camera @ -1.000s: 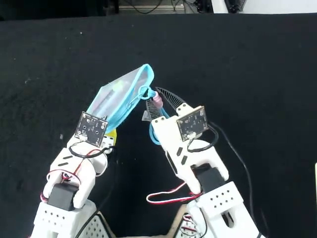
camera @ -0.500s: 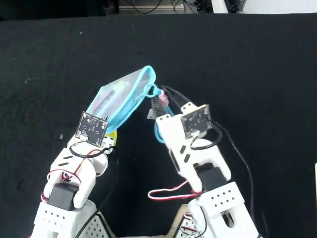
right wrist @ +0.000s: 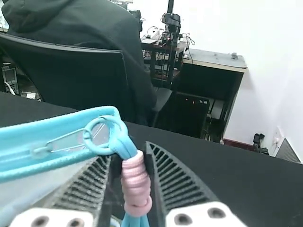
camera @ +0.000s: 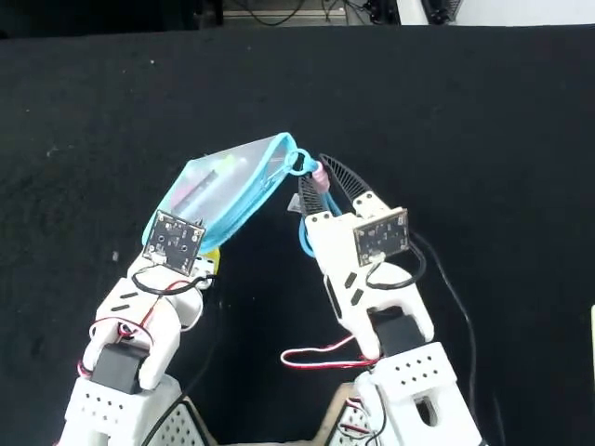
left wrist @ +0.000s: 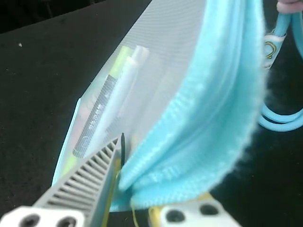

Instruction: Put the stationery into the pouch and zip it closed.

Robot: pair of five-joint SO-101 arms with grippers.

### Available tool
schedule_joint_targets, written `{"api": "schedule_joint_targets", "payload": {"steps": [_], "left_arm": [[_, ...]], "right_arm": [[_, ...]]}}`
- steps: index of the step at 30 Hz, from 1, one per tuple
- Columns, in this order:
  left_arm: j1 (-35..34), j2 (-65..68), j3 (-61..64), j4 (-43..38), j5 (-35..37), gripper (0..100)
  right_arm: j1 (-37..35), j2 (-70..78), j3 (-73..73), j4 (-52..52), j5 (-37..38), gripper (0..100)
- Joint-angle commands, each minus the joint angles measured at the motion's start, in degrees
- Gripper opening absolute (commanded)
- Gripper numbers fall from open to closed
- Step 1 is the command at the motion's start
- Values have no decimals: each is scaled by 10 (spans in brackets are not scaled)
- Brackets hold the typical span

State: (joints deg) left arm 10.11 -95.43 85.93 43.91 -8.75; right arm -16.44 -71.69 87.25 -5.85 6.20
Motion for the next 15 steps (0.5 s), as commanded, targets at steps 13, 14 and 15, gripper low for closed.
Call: {"api": "schedule_joint_targets", "payload": {"steps": [13, 14, 15], "left_arm": [[-8, 4, -2, 11, -3, 29], [-8, 4, -2, 11, -3, 29], [-8, 4, -2, 11, -3, 29]], "right_arm": [[67, 6, -10, -25, -4, 11], [67, 6, -10, -25, -4, 11], [67, 6, -10, -25, -4, 11]]}}
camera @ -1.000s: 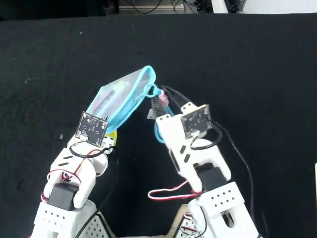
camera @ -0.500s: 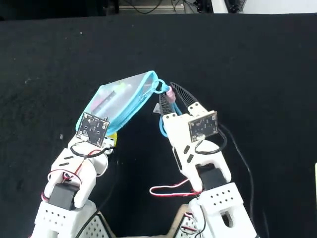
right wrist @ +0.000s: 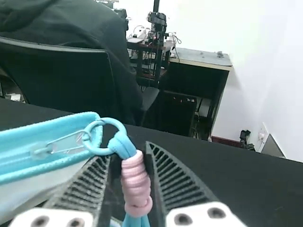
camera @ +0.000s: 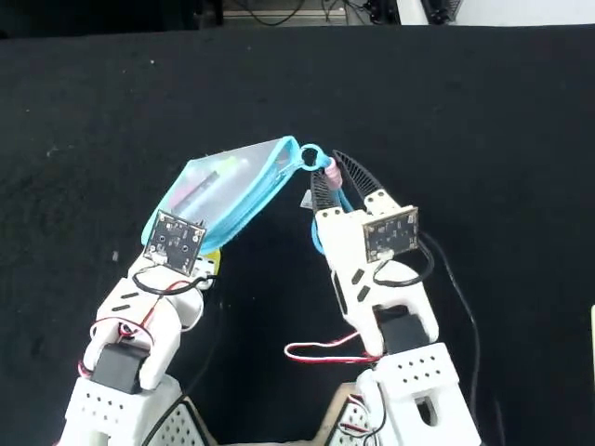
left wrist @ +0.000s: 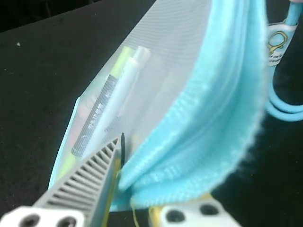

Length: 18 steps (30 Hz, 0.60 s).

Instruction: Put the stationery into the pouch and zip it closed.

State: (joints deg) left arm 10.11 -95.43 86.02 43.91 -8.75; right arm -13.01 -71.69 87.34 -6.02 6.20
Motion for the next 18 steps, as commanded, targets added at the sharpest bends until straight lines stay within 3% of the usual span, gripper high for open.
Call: {"api": "schedule_joint_targets", "payload": {"steps": [1, 13, 18], "left_arm": [[-8, 4, -3, 11, -3, 29], [-8, 4, -3, 11, -3, 30], [-8, 4, -3, 11, -3, 30]], "right_arm": [[33, 6, -11, -23, -3, 11], [36, 7, -11, -23, -2, 11], [69, 7, -16, -24, -6, 11]]}}
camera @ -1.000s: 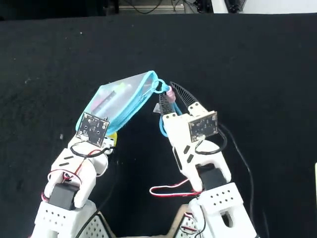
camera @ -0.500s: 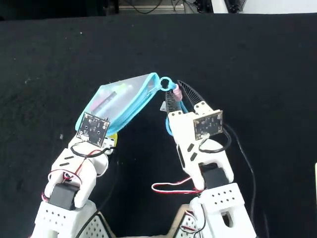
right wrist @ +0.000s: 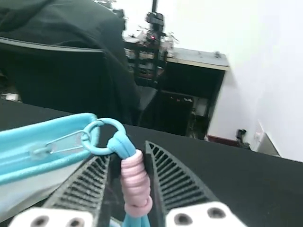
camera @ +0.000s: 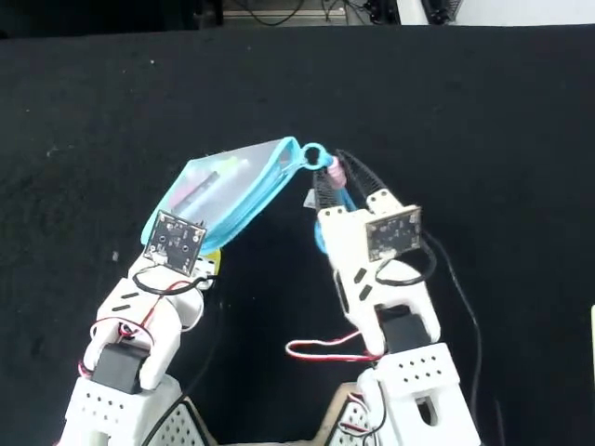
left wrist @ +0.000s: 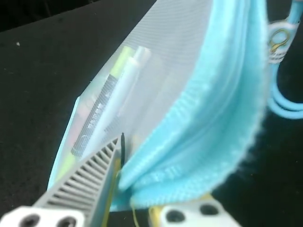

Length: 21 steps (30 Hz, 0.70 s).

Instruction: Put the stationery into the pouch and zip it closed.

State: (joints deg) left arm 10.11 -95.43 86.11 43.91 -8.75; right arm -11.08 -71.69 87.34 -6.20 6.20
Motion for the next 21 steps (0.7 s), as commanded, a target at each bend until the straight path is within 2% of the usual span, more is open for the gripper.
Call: {"api": "schedule_joint_targets", "payload": {"steps": [1, 17, 21], "left_arm": [[-8, 4, -4, 11, -3, 30], [-9, 4, -6, 11, -2, 30], [-15, 4, -7, 11, -2, 30]], "right_arm": [[58, 7, -18, -22, -6, 11], [61, 7, -17, -22, -4, 11], [81, 7, -19, -22, -6, 11]]}}
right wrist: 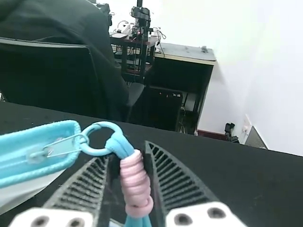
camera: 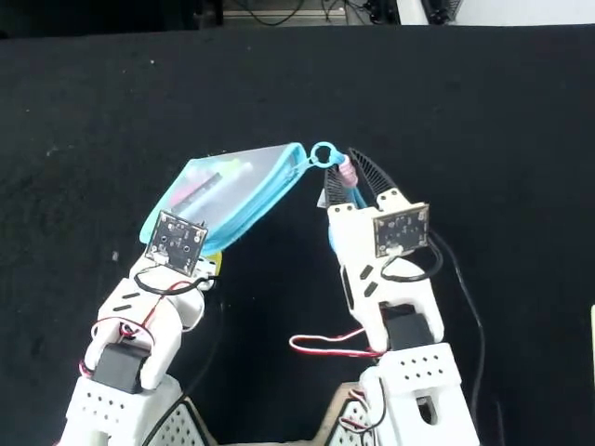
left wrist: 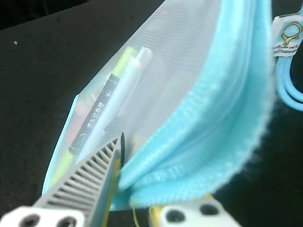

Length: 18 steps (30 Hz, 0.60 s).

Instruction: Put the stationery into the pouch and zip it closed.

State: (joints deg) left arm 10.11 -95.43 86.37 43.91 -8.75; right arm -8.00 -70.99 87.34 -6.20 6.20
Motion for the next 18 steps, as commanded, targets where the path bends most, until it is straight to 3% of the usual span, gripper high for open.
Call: {"api": "schedule_joint_targets", "payload": {"steps": [1, 9, 14, 18], "left_arm": [[-22, 4, -11, 11, -2, 30], [-44, -23, -7, 12, -2, 30], [-69, -101, -14, 71, -2, 30], [-72, -88, -19, 71, -2, 30]], "right_arm": [[53, 0, -19, -22, -6, 11], [53, 0, -18, -22, -7, 11], [52, 0, -17, -22, -7, 11], [51, 0, -17, -22, -7, 11]]}}
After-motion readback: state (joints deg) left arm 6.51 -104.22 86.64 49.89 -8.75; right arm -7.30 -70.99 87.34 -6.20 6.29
